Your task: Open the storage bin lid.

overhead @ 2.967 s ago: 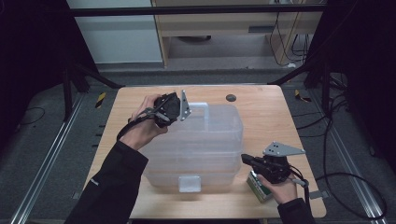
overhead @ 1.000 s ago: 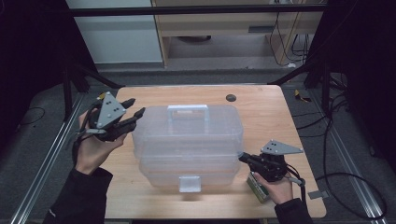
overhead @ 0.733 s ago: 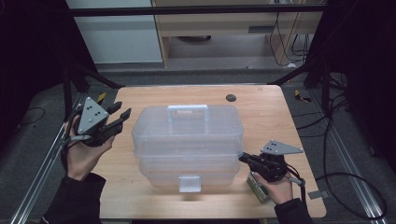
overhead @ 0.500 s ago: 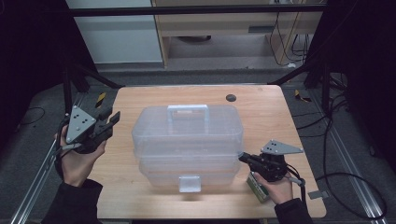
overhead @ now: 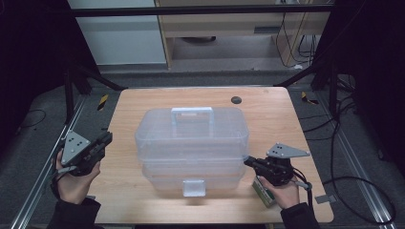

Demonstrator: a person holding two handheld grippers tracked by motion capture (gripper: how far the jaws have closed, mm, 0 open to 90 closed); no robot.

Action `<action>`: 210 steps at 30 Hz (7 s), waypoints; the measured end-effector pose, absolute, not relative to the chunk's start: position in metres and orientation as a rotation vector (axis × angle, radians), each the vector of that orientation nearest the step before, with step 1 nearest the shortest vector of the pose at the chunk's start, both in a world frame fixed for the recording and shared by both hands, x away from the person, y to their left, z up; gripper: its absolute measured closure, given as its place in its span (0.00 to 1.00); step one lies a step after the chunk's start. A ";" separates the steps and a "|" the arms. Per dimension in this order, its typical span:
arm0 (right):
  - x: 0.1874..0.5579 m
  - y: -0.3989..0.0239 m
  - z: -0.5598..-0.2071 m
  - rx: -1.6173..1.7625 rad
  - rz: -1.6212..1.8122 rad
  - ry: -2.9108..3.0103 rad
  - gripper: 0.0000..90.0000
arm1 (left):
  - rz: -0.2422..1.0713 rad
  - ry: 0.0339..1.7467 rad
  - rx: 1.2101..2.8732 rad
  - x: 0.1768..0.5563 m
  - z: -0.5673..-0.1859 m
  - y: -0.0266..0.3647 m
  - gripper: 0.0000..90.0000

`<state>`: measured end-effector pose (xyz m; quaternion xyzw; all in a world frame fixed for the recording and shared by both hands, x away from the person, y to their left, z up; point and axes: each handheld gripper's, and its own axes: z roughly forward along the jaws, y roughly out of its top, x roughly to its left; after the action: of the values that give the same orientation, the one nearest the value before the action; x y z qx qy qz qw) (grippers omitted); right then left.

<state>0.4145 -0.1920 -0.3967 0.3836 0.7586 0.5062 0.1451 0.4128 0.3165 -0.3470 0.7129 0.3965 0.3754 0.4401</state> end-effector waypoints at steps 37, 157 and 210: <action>0.415 -0.192 -0.396 1.104 1.451 2.192 1.00 | 0.586 0.836 1.952 0.411 -0.396 0.282 0.99; 0.438 -0.188 -0.407 1.172 1.227 2.267 0.87 | 0.766 0.803 1.797 0.441 -0.373 0.267 0.69; 0.440 -0.184 -0.413 1.255 1.220 2.290 0.88 | 0.772 0.873 1.697 0.479 -0.341 0.264 0.74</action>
<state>0.4400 -0.1839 -0.4131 0.4317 0.7879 0.4196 0.1294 0.4794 0.2635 -0.3405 0.7066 0.3632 0.3212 0.5154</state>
